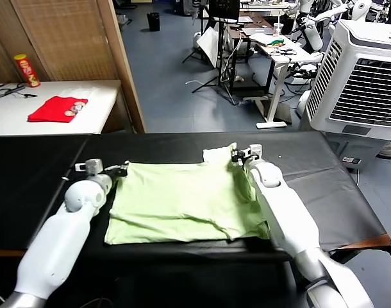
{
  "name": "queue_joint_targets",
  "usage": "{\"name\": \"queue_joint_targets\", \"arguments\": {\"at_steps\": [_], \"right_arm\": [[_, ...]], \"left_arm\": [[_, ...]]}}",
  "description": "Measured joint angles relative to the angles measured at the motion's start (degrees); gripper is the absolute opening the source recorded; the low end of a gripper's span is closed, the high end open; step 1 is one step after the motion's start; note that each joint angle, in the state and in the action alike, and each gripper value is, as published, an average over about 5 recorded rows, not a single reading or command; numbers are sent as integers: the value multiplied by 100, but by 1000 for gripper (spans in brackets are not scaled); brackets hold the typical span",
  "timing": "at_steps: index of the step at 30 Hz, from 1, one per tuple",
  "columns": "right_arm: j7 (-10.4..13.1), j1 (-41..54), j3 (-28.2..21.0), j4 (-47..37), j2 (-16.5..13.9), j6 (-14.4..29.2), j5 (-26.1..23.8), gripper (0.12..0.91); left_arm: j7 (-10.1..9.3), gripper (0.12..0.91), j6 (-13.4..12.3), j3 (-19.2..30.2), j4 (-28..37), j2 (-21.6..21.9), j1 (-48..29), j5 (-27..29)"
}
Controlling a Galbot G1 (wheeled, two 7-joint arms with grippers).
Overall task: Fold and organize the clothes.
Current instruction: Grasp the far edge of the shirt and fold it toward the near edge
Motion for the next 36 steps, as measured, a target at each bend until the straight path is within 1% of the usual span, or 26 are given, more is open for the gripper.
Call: {"name": "queue_joint_targets", "arguments": {"at_steps": [2, 4, 9, 11, 17, 21, 25, 31, 36], "right_arm": [[0, -203, 47, 390, -155, -135, 98, 126], [48, -429, 103, 806, -324, -312, 191, 126], [376, -1012, 272, 1782, -742, -906, 470, 126], [454, -1225, 337, 2104, -880, -1123, 545, 126], [496, -1775, 480, 2846, -1191, -1504, 570, 126], [506, -2092, 536, 3241, -1338, -1696, 565, 126], [539, -2344, 576, 3568, -1424, -1842, 556, 126], [560, -2607, 621, 3882, -1520, -1917, 548, 126], [559, -2775, 622, 4038, -1545, -1917, 533, 126]], "left_arm": [[-8, 130, -8, -89, -251, 95, 150, -31], [-21, 130, -11, -181, -548, 200, 352, -53], [-132, 129, -4, -434, -1340, 470, 985, -115], [-172, 129, -8, -556, -1657, 578, 1284, -131], [-257, 130, -41, -966, -2534, 750, 2264, -13], [-254, 129, -45, -1208, -2925, 786, 2854, 126], [-243, 129, -35, -1397, -3157, 793, 3303, 253], [-233, 129, -36, -1592, -3380, 758, 3754, 340], [-226, 130, -13, -1629, -3492, 701, 3988, 479]]}}
